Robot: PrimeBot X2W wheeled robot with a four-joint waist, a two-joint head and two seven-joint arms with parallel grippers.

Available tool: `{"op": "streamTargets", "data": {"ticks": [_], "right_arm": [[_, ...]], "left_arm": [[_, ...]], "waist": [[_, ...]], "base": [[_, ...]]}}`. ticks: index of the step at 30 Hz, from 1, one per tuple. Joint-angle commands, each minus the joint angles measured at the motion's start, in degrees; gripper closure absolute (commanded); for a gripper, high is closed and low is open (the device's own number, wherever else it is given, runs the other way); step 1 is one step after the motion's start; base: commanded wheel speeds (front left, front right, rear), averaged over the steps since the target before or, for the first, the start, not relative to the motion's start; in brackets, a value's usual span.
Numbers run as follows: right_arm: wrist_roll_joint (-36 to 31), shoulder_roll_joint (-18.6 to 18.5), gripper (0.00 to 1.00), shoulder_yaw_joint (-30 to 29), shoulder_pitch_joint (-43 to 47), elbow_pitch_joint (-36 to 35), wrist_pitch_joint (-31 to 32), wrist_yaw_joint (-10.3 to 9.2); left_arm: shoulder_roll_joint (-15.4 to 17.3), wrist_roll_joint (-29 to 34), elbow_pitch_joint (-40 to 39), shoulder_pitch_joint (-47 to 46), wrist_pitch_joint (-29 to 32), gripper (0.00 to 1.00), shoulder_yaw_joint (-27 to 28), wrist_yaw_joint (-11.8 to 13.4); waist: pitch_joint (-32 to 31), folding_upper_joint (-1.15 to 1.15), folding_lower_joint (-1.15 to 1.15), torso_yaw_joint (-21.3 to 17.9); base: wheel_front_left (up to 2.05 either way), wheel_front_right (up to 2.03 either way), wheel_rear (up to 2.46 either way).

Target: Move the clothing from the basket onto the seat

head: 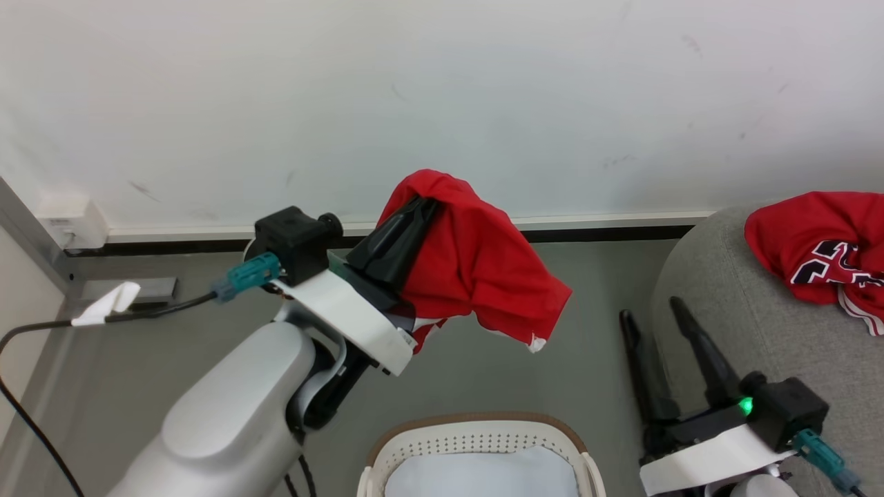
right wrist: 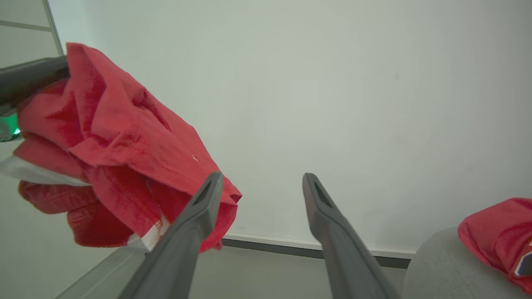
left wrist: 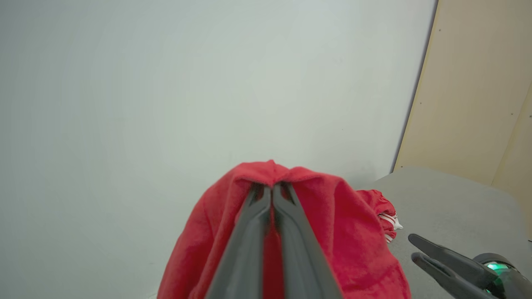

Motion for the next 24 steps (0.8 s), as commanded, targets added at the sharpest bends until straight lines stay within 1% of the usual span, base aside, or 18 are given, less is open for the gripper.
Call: {"op": "streamTargets", "data": {"ticks": [1,7,13,18,24], "right_arm": [[-0.2,-0.1,0.0,0.6,0.7,0.1,-0.1,-0.13],[-0.6,-1.6,0.0,3.2,-0.2,0.2,-0.1,-0.13],[-1.7,-3.9,0.0,7.6,-2.2,0.5,-0.1,-0.13],[-2.8,-4.1,0.0,10.3,-4.2,2.0,-0.1,-0.13],[-3.9,-3.9,0.0,14.2,-7.2,5.5,0.0,-0.13]], "left_arm": [[0.4,-0.8,-0.4,0.8,0.1,1.0,-0.1,0.3],[0.6,-1.1,-1.0,1.5,0.1,1.0,-0.1,0.8],[0.7,-1.1,-1.6,1.9,-0.1,1.0,-0.1,1.2],[0.2,-1.0,-1.8,2.5,-0.3,1.0,-0.7,1.1],[-1.4,-0.3,-1.6,4.3,-0.3,1.0,-3.5,0.3]], "waist": [[0.0,0.0,0.01,0.0],[0.0,0.0,0.01,0.2],[0.3,0.0,0.01,-0.2],[0.4,0.0,0.01,0.2],[0.2,0.0,0.01,2.3]], "base": [[0.0,0.0,0.0],[0.0,0.0,0.0],[0.0,0.0,0.0],[0.0,0.0,0.0],[0.0,0.0,0.0]]}}
